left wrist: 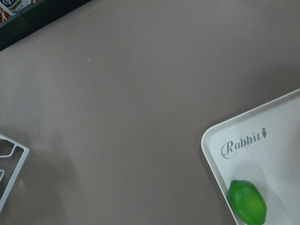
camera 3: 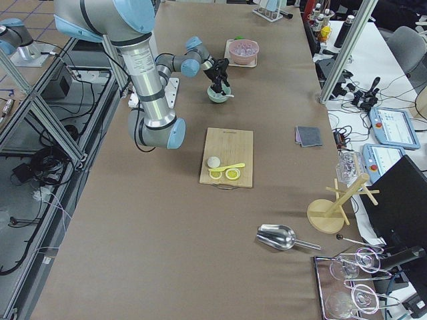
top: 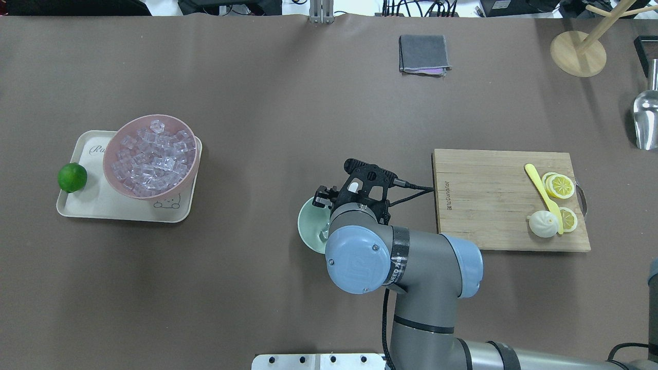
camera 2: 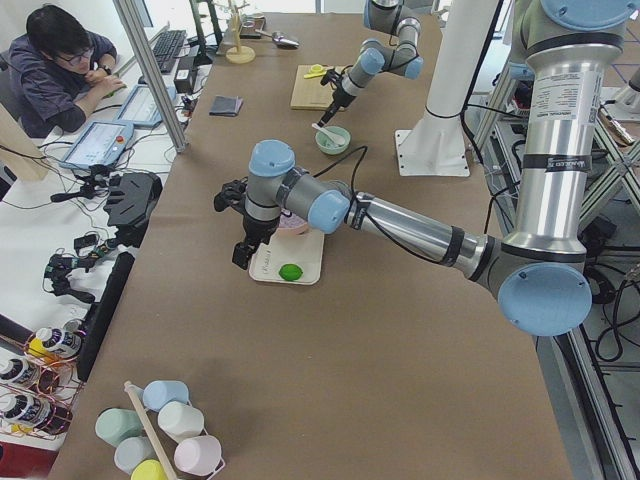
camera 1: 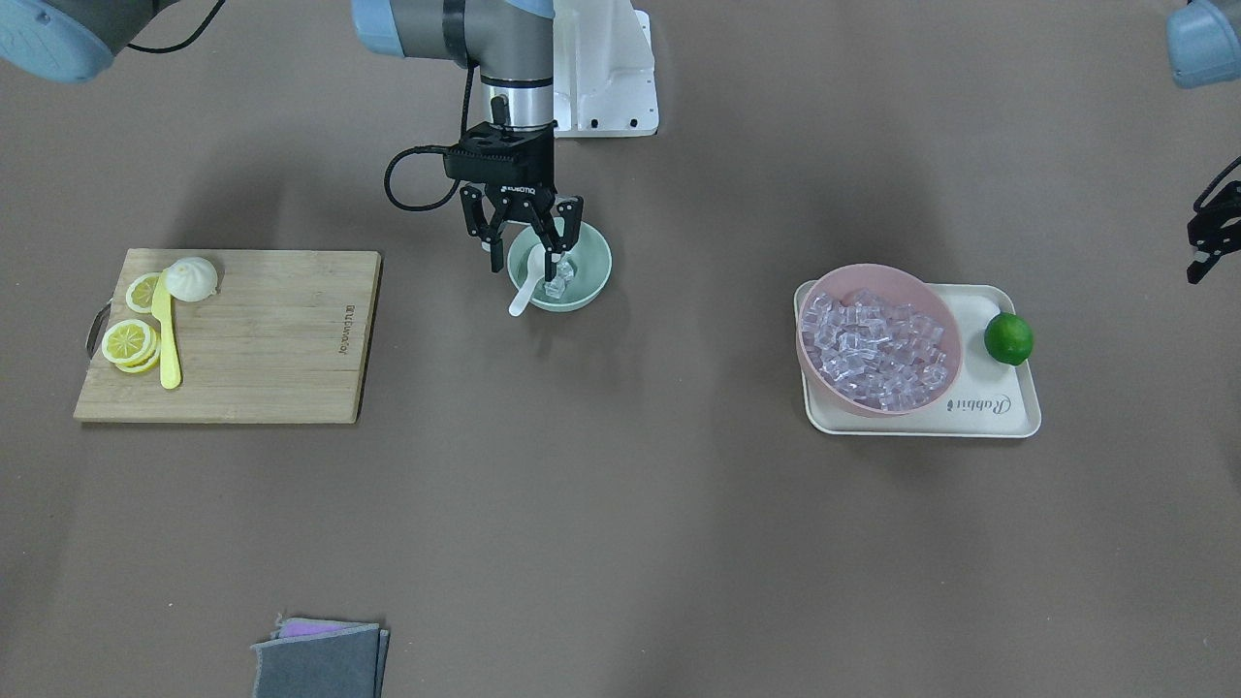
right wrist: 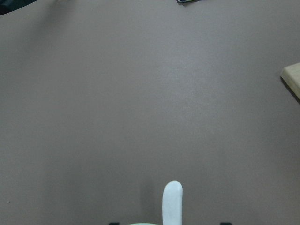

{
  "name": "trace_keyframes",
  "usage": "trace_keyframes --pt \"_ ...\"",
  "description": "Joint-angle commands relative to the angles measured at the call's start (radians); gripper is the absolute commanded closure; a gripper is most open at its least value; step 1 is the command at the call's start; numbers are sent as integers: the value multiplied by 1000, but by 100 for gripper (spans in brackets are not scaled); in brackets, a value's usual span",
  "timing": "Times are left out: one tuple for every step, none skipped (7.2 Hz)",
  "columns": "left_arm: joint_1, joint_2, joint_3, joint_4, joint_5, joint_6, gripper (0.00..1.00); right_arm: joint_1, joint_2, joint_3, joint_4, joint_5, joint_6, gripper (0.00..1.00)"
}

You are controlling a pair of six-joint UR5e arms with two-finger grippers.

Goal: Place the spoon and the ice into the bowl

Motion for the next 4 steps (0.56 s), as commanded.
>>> trace_keyframes --pt "0 -3 4 0 0 6 1 91 -6 41 0 126 -151 0" --pt "0 -5 1 5 0 -3 0 172 -15 60 -1 250 -290 0" --pt "-8 -6 4 18 0 -3 0 262 -44 64 5 365 -414 0" --pt "-40 -12 0 117 -74 8 0 350 -78 75 9 474 -551 0"
